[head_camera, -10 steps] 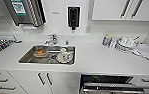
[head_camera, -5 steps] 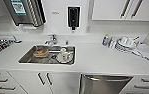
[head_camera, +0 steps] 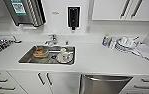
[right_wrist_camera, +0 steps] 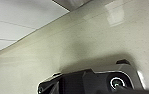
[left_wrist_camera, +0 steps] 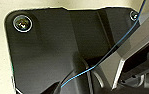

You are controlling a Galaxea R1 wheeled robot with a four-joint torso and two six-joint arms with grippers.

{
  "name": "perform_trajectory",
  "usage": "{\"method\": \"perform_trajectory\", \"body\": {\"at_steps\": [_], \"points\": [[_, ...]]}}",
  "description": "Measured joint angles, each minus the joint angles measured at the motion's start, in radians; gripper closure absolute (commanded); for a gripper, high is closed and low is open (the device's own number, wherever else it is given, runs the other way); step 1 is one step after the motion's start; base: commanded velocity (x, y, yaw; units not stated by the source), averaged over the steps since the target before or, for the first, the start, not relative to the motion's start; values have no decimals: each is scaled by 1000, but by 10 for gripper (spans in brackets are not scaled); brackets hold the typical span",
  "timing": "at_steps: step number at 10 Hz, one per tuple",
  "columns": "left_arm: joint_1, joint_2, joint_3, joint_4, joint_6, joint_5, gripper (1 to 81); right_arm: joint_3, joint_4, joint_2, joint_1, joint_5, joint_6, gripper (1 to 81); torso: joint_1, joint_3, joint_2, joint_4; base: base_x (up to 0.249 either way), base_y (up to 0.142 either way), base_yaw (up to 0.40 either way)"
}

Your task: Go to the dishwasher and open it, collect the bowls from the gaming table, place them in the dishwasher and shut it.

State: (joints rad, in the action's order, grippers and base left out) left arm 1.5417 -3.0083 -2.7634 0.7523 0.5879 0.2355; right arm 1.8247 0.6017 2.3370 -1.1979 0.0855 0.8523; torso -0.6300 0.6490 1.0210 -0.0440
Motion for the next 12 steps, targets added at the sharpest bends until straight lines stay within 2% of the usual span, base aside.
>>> {"method": "perform_trajectory", "body": {"at_steps": [5,9,10,12], "points": [[0,0,0,0,1,0,10,278,211,134,-200,60,-7,10,0,-1,0,0,0,0,0],[-6,24,0,-2,14,0,10,477,279,263,-289,83,-15,10,0,-2,1,0,0,0,0],[-11,30,-1,-17,18,-1,10,549,285,294,-299,88,-18,10,0,-2,1,0,0,0,0],[-14,27,0,-88,19,-3,10,697,301,366,-307,90,-19,10,0,-2,1,0,0,0,0]]}}
